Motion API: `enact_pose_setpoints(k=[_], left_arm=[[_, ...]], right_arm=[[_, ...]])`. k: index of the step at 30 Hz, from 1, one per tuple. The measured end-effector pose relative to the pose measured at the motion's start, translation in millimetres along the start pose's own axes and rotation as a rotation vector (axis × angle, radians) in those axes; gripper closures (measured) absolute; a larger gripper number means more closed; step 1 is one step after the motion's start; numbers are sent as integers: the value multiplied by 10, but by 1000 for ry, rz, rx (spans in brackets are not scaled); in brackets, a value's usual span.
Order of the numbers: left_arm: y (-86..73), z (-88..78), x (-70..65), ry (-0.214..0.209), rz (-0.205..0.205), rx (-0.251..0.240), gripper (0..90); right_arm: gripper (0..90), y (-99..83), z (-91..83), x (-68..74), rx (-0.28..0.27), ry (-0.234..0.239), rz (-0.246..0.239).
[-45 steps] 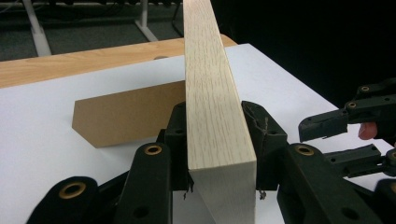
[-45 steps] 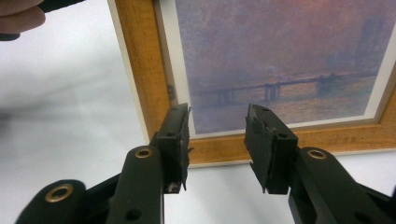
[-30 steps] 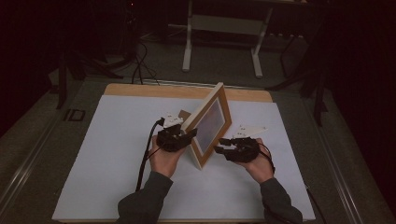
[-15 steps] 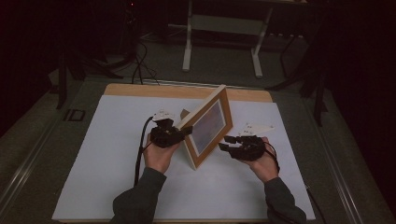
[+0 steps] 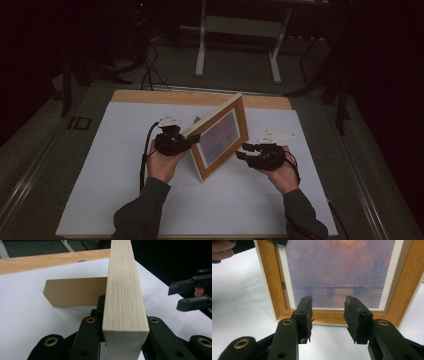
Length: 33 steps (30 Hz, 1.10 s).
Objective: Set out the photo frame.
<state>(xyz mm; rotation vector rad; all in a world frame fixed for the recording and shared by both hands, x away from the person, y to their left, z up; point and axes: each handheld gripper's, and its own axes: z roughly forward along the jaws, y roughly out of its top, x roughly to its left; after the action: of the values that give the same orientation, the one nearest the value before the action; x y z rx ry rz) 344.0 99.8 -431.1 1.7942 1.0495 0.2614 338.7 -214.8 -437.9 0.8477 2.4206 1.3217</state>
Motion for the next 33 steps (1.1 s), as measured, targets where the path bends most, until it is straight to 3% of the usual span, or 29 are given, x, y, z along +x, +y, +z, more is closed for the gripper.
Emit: enact_pose_setpoints(k=[7,12,14,26,33], left_arm=[[-21,-7,11,31,51,-31,741],[-33,-6,79,-33,20,-43,759],[-30,-7,115,-72,-15,-41,768],[-6,-22,188,-131,-48,-14,770],[-4,-35,225,-149,-46,-7,770]], right_arm=[[573,1,-6,-9,-6,-2,4],[571,1,10,-8,-5,-1,7],[570,10,12,-15,-10,-6,11],[552,131,13,-46,-29,-40,21],[550,181,16,-73,-37,-54,28]])
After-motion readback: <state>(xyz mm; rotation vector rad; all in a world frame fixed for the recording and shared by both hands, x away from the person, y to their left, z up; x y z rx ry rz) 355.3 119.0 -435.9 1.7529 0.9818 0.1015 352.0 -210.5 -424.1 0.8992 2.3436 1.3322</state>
